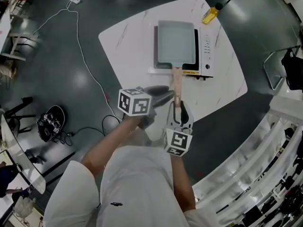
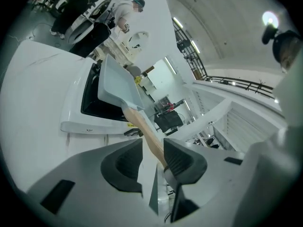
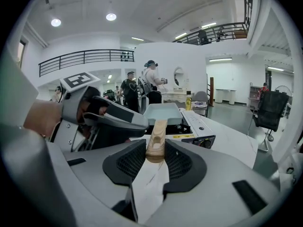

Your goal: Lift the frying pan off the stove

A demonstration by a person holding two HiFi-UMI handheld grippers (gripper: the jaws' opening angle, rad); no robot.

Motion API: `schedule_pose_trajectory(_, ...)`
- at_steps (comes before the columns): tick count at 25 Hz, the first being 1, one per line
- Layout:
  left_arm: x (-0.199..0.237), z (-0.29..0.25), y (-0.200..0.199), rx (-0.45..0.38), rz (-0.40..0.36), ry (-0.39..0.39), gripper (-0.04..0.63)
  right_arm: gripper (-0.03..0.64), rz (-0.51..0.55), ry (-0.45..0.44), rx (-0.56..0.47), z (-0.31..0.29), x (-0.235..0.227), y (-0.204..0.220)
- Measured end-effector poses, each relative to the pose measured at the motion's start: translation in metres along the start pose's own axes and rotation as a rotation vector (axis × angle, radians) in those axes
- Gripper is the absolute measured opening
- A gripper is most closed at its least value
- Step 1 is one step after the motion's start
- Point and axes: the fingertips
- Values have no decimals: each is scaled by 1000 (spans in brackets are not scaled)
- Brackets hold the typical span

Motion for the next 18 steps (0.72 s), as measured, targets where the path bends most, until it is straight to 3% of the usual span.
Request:
schedule_pose_trajectory(3,3,-10,2,33,27,44,118,114,-8,-3,1,1,0,2)
schedule_pose_trajectory(6,-3,-16,1,59,68,114,161,114,-12,-5,4,2,1,3)
schedule_pose_trajectory(11,-10,-30,0,103,70,167,172,114,-11,-7,1,1,1,2)
schedule_pose_trajectory(18,-11,-38,9,126,120,247,133,114,-23,-18,3,1,0,4)
Point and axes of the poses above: the fingertips, and each gripper's own axes: z backward along the fingers, x to its left, y out of its underside, and after that the axes turned 9 degrees about -y, right-handed
